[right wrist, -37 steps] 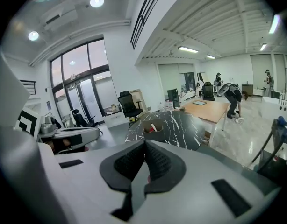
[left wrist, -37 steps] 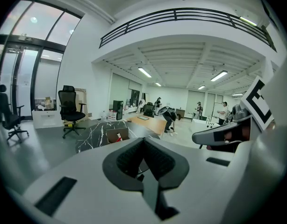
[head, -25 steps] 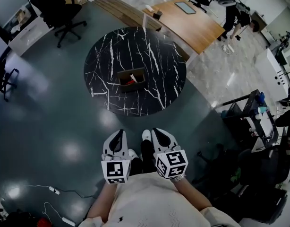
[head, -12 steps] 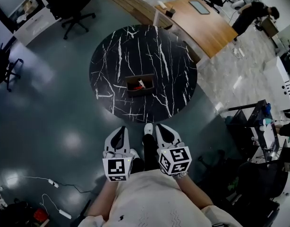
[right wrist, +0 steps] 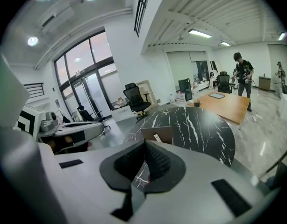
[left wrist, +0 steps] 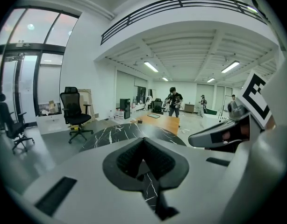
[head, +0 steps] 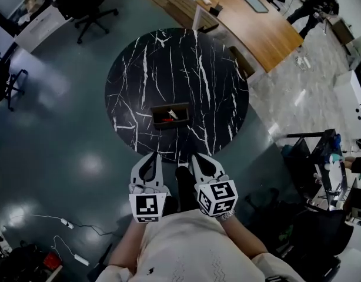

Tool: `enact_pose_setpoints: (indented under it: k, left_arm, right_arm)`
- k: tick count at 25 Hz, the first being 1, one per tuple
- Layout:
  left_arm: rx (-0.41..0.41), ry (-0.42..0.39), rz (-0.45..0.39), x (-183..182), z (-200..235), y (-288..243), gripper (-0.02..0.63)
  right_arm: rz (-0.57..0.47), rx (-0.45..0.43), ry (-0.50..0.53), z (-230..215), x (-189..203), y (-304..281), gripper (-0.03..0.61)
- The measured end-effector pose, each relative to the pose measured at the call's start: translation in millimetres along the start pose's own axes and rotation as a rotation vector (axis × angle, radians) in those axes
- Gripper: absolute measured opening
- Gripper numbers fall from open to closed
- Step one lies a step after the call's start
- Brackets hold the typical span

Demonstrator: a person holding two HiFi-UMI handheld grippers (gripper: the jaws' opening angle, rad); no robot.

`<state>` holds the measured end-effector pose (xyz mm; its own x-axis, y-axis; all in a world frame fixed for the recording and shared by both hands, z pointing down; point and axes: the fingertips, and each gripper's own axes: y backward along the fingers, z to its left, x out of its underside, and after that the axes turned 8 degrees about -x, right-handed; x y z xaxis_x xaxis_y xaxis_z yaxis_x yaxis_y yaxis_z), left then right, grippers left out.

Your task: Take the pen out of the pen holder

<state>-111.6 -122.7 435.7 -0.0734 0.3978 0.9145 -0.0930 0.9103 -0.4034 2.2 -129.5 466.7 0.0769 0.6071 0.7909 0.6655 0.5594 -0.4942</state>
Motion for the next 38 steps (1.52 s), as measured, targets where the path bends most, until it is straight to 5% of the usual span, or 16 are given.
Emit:
enact_pose_setpoints:
  k: [10,16,25,30,38]
  left_arm:
    - [-0.090,-0.028,0.074,-7,1,-63,0.012]
    - [-0.006,-0.125,0.294,50,-18,-103,0.012]
    - [0.104,-0.190,0.395,83,-29,-146,0.014]
    - [0.154,-0.353,0.471,102,-24,-167,0.014]
    - [0.257,-0.438,0.514,116,-26,-195,0.062]
  right_arm:
    - [0.069,-0.101,0.048,-52,-31,-50,0.017]
    - [0.113,-0.126,0.047,-69,-34,-77,0.017]
    - [0.143,-0.139,0.036,-69,-34,-106,0.017]
    - [0.136,-0.099,-0.025,-74,-39,-114,0.017]
    - [0.137,-0.027,-0.069,-87,-43,-122,0.017]
